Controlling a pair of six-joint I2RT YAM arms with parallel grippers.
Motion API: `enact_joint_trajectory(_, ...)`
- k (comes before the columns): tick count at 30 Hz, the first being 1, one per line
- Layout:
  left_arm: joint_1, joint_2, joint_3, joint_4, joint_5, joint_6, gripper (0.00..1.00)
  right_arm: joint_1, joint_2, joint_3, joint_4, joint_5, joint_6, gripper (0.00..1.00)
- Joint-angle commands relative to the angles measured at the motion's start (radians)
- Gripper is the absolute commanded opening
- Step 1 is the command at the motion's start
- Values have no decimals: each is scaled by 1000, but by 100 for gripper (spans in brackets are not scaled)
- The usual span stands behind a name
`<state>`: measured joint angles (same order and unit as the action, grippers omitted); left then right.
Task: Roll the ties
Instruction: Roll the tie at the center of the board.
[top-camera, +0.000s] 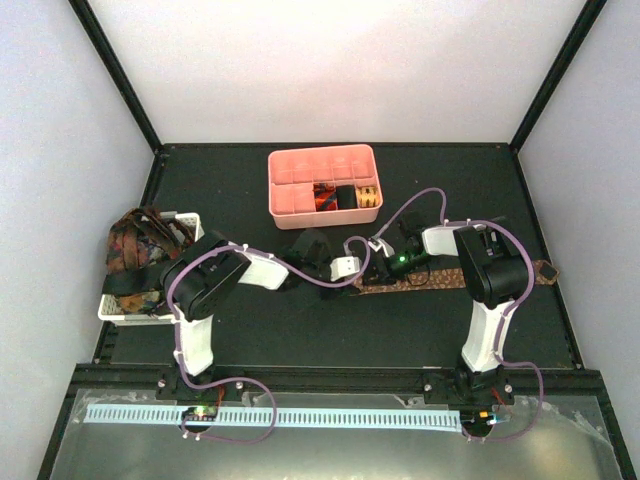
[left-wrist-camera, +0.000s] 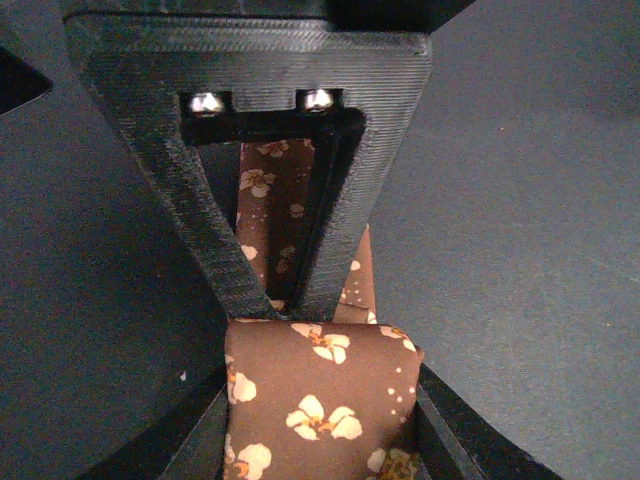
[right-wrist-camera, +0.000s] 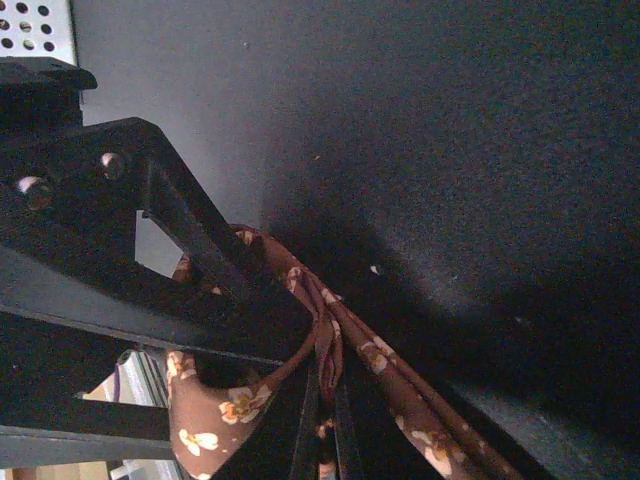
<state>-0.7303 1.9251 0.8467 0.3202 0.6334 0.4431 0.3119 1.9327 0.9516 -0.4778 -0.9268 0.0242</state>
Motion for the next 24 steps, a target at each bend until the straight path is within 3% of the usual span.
enact_joint_trajectory(1,-3,28,42,-69,-7,6,38,-7,-3,-6,-33,48,-29,7)
enact_joint_trajectory(9,7,67,80,-166,4,14,36,-58,-55,-1,-131,22,-104,17)
enact_joint_trajectory(17,6,86,99,-201,0,16,35,-64,-101,-6,-97,-58,-72,37)
enact_joint_trajectory(24,5,88,106,-210,-4,25,36,-20,-70,-3,-23,-44,-8,34)
